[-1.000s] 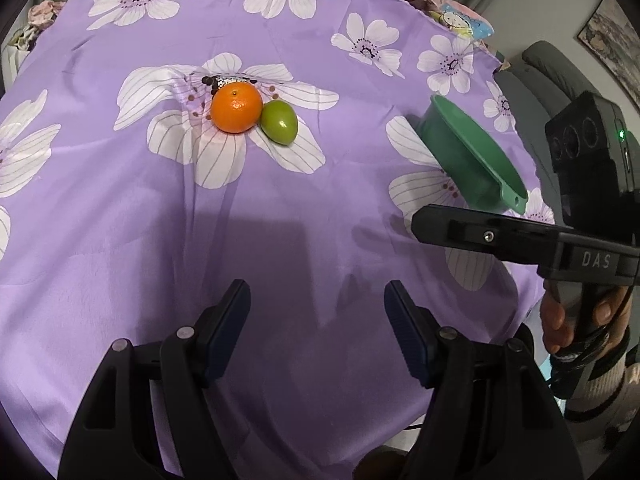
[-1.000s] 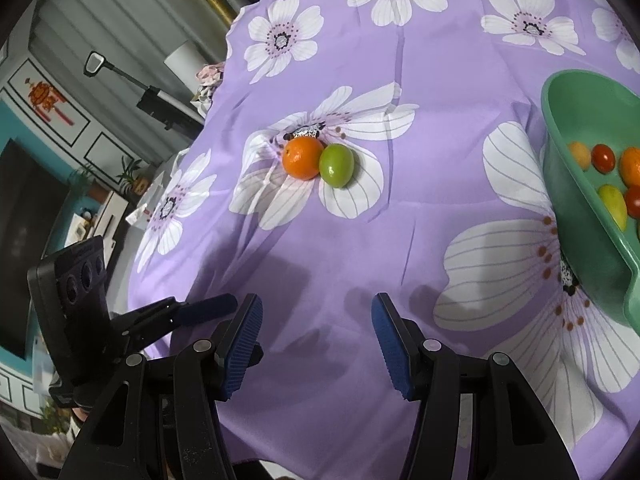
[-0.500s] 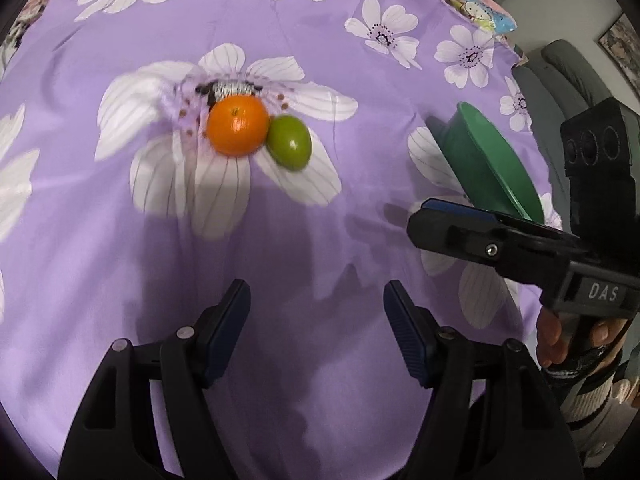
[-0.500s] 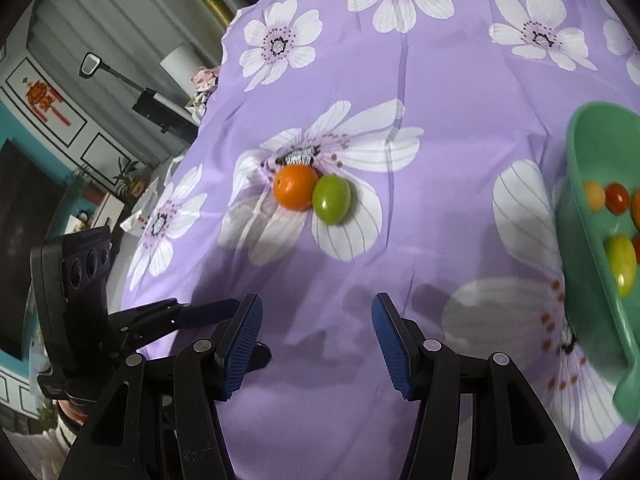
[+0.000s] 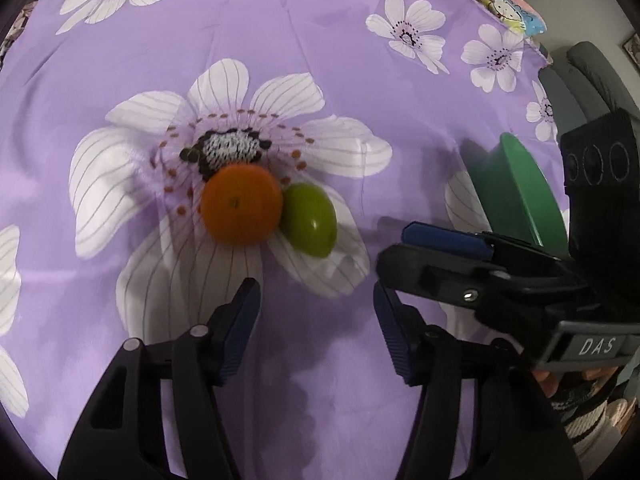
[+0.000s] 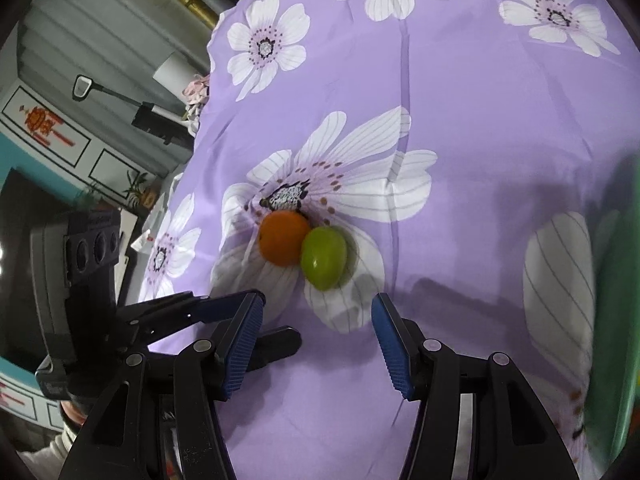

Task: Organize fruits
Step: 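Close the right gripper around the yellow-green fruit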

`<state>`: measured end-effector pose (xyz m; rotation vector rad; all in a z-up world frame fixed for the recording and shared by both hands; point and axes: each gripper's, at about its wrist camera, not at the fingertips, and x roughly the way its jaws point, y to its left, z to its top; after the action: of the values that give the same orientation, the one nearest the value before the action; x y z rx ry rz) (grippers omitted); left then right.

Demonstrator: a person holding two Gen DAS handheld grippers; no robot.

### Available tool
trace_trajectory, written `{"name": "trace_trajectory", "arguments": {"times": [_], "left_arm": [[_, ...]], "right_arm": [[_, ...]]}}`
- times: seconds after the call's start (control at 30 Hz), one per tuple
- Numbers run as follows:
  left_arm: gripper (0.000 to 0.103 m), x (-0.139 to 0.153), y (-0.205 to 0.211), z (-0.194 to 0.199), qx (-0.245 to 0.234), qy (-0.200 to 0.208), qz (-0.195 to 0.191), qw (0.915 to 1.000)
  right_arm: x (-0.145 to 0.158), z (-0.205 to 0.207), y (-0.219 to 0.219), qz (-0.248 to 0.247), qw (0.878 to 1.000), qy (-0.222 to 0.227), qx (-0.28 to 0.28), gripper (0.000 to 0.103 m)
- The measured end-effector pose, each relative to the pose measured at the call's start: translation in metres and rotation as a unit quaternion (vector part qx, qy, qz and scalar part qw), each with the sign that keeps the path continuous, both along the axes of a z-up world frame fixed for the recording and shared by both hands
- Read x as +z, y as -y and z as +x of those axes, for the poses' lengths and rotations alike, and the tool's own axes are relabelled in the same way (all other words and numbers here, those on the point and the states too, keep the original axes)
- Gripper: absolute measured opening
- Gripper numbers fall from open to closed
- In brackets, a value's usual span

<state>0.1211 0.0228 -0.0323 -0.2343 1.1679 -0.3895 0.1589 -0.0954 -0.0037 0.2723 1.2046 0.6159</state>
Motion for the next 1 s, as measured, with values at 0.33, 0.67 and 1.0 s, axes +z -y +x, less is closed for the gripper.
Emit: {"name": "trace_trajectory", "arguments": {"times": [0.33,0.67,1.0], "left_arm": [[0.041,-0.011,0.004,0.018,0.016,-0.002,0.015,0.9998],[0.030,-0.012,0.011,0.022,0.017,0.011,0.028,0.9994],[0.029,-0.013,0.014,0.026,0.022,0.022,0.024,0.9992]], "right_arm": [[-0.015,0.025,-0.006,0.021,1.000,-0.022,0.002,0.057],[-0.029,0.039,-0.013,0.039,0.998,-0.047,0.002,0.046],[-0.041,0.043,-0.010,0.053,0.997,-0.057,-0.004,0.039]]}}
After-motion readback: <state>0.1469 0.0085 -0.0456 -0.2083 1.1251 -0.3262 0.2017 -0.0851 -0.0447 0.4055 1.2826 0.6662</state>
